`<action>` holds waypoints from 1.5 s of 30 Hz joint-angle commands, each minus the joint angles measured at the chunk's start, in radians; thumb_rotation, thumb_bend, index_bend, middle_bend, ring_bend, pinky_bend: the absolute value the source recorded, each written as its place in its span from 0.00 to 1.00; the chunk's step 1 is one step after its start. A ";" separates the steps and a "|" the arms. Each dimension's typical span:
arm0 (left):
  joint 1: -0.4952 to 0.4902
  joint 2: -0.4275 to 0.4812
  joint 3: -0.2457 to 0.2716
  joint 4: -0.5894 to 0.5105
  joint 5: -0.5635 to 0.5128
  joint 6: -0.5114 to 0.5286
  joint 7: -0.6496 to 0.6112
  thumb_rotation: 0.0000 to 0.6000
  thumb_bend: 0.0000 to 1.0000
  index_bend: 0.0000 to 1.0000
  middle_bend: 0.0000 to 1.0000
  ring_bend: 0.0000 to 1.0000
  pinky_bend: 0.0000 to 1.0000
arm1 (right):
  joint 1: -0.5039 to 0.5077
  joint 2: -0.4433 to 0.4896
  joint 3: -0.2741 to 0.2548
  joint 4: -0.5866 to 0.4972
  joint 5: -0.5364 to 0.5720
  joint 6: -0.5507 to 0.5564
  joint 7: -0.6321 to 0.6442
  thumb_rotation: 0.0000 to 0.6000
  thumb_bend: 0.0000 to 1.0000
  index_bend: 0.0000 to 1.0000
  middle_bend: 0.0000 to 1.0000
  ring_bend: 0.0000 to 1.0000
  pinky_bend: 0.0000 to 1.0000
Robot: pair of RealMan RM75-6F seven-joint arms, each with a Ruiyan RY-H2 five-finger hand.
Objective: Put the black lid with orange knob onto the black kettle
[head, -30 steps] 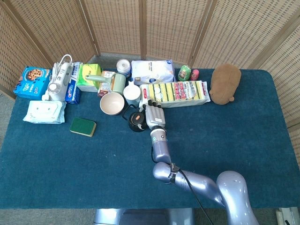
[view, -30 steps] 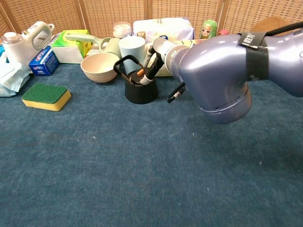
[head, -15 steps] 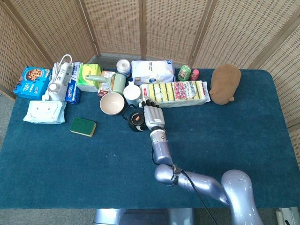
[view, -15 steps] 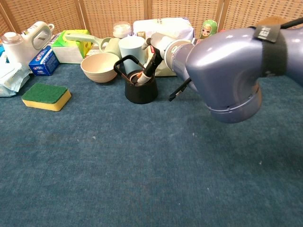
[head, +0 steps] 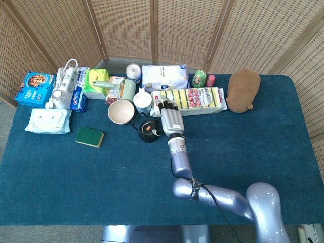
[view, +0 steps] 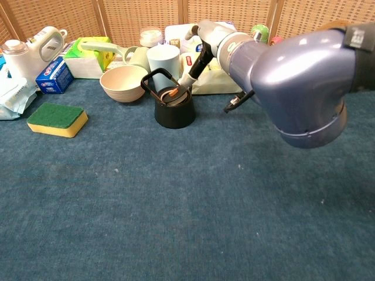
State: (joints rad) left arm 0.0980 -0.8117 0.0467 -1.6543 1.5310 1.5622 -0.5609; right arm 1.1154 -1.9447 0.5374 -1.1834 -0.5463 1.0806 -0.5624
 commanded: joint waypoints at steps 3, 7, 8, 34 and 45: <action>-0.004 0.000 0.000 -0.003 -0.001 -0.008 0.007 1.00 0.08 0.00 0.00 0.00 0.06 | -0.004 -0.040 -0.015 0.068 -0.040 -0.018 0.057 1.00 0.21 0.09 0.00 0.00 0.00; -0.004 0.000 0.000 -0.004 -0.002 -0.007 0.008 1.00 0.08 0.00 0.00 0.00 0.06 | 0.006 -0.059 -0.010 0.098 -0.054 -0.026 0.071 1.00 0.21 0.09 0.00 0.00 0.00; -0.003 0.000 -0.001 -0.004 -0.003 -0.006 0.007 1.00 0.07 0.00 0.00 0.00 0.06 | 0.010 -0.067 -0.006 0.112 -0.054 -0.029 0.073 1.00 0.21 0.09 0.00 0.00 0.00; -0.005 0.001 -0.001 -0.004 -0.005 -0.012 0.005 1.00 0.07 0.00 0.00 0.00 0.06 | 0.012 -0.105 0.027 0.193 -0.067 -0.065 0.085 1.00 0.21 0.09 0.00 0.00 0.00; -0.003 0.001 0.004 0.002 0.015 -0.002 0.000 1.00 0.07 0.00 0.00 0.00 0.06 | -0.087 0.050 -0.031 -0.132 -0.130 0.048 0.009 1.00 0.11 0.09 0.00 0.00 0.00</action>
State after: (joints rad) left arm 0.0942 -0.8104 0.0498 -1.6526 1.5445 1.5591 -0.5598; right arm 1.0714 -1.9538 0.5368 -1.2259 -0.6528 1.0904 -0.5235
